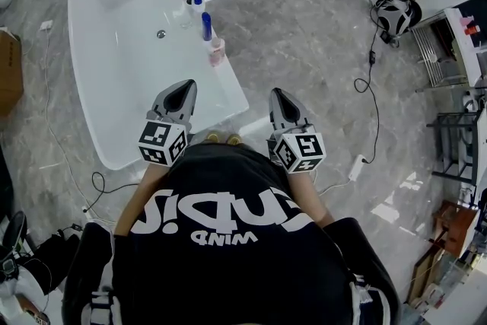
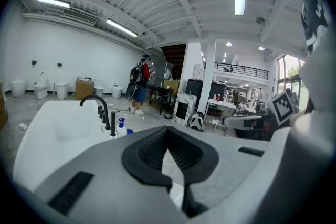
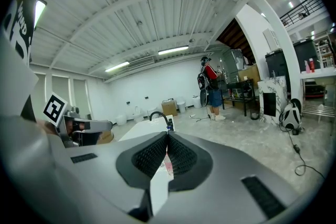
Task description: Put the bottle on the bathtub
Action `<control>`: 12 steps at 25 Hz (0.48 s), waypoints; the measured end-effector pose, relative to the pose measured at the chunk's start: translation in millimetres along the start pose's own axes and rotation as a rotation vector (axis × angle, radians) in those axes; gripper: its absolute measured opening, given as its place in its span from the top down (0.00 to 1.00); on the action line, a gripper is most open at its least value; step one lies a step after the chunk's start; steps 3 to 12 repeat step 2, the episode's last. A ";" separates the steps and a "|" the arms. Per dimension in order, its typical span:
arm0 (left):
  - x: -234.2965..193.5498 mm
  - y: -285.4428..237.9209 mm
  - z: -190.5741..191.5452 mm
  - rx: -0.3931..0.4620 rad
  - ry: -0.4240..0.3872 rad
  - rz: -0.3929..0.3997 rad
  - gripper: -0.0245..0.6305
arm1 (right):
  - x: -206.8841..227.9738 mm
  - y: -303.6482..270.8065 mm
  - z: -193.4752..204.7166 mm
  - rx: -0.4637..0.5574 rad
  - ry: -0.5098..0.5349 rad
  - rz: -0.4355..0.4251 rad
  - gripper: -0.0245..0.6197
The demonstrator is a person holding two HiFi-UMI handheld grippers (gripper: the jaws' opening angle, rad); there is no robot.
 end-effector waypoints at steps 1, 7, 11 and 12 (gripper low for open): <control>0.0 -0.9 1.2 -0.004 0.001 0.000 0.95 | 0.5 0.1 0.5 0.000 -0.001 0.000 0.92; 0.1 -1.8 2.4 -0.007 0.003 0.000 0.95 | 1.0 0.1 1.1 0.000 -0.003 0.001 0.92; 0.1 -1.8 2.4 -0.007 0.003 0.000 0.95 | 1.0 0.1 1.1 0.000 -0.003 0.001 0.92; 0.1 -1.8 2.4 -0.007 0.003 0.000 0.95 | 1.0 0.1 1.1 0.000 -0.003 0.001 0.92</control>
Point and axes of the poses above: the fingertips, and each gripper's own axes: y backward along the fingers, x to its right, z out of its underside, the point moved 7 cm from there along y, backward along the fingers, and after that the axes turned 14 degrees about -x, right-handed, at the moved point
